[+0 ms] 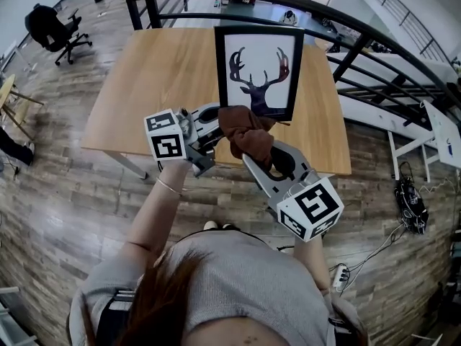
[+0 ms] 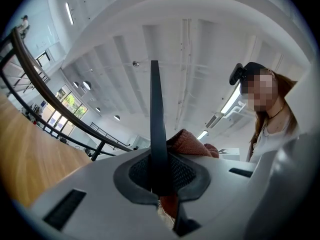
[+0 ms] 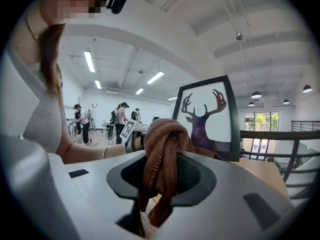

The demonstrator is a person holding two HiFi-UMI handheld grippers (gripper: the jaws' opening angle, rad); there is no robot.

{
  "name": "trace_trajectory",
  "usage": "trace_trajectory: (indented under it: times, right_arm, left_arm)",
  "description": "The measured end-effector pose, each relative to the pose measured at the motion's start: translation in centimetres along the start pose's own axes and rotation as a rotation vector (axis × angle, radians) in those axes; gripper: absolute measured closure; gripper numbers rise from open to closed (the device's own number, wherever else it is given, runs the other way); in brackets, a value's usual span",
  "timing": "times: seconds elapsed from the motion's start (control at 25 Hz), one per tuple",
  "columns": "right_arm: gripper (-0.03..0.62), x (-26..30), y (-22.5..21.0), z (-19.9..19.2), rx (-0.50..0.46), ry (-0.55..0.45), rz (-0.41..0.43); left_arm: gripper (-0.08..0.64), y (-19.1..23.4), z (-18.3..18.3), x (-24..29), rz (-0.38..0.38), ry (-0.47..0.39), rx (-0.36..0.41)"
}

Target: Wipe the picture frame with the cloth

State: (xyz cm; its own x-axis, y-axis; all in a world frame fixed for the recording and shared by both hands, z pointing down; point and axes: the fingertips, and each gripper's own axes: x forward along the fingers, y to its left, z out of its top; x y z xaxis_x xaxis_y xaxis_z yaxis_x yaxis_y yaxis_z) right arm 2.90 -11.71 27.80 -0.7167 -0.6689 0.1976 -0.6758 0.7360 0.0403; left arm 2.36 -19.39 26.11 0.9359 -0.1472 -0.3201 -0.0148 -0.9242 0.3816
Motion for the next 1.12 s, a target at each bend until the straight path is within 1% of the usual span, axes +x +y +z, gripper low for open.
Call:
trace_trajectory:
  times: [0.08, 0.2, 0.28, 0.32, 0.48, 0.56, 0.64, 0.72, 0.8, 0.88, 0.92, 0.96, 1.0, 1.12]
  right_arm:
    - [0.459, -0.5, 0.2, -0.2, -0.003, 0.007, 0.033]
    - [0.459, -0.7, 0.7, -1.5, -0.043, 0.059, 0.059]
    - [0.459, -0.9, 0.9, -1.6, -0.038, 0.054, 0.068]
    - [0.459, -1.1, 1.1, -1.5, -0.036, 0.048, 0.085]
    - [0.459, -2.0, 2.2, -1.1, -0.084, 0.062, 0.158]
    - [0.459, -2.9, 2.1, -0.3, -0.045, 0.016, 0.193]
    - [0.459, -4.0, 1.3, 1.7, 0.046, -0.082, 0.211]
    - [0.459, -5.2, -0.9, 4.6, 0.168, -0.222, 0.174]
    - [0.459, -6.5, -3.9, 7.9, 0.283, -0.388, 0.109]
    - [0.459, -8.2, -6.7, 11.3, 0.341, -0.544, 0.051]
    - [0.459, -8.9, -7.9, 12.7, 0.345, -0.598, 0.021]
    - [0.459, -9.4, -8.8, 13.8, 0.335, -0.628, -0.012]
    - [0.459, -9.6, -9.5, 14.7, 0.306, -0.632, -0.051]
    - [0.459, -8.5, -10.7, 16.5, 0.142, -0.563, -0.208]
  left_arm:
    - [0.522, -0.1, 0.1, 0.1, -0.001, -0.006, 0.007]
    - [0.522, 0.0, 0.0, 0.1, 0.011, -0.006, 0.015]
    - [0.522, -0.1, 0.0, 0.1, 0.010, -0.005, 0.014]
    - [0.522, -0.1, 0.0, 0.1, 0.010, -0.002, 0.019]
    - [0.522, 0.0, 0.1, 0.0, 0.016, 0.010, 0.031]
    - [0.522, 0.0, 0.1, 0.0, 0.018, 0.010, 0.037]
    - [0.522, -0.1, 0.1, 0.1, 0.011, 0.007, 0.025]
    - [0.522, -0.3, 0.2, 0.1, -0.008, 0.004, 0.000]
    - [0.522, -0.5, 0.2, 0.1, -0.016, 0.008, -0.012]
    - [0.522, -0.5, 0.1, 0.1, -0.009, 0.020, -0.013]
    - [0.522, -0.3, 0.0, 0.0, -0.003, 0.028, -0.013]
    - [0.522, -0.2, -0.1, 0.0, 0.002, 0.035, -0.013]
    - [0.522, -0.2, -0.2, -0.1, 0.005, 0.042, -0.014]
    - [0.522, -0.4, -0.4, -0.2, -0.005, 0.060, -0.014]
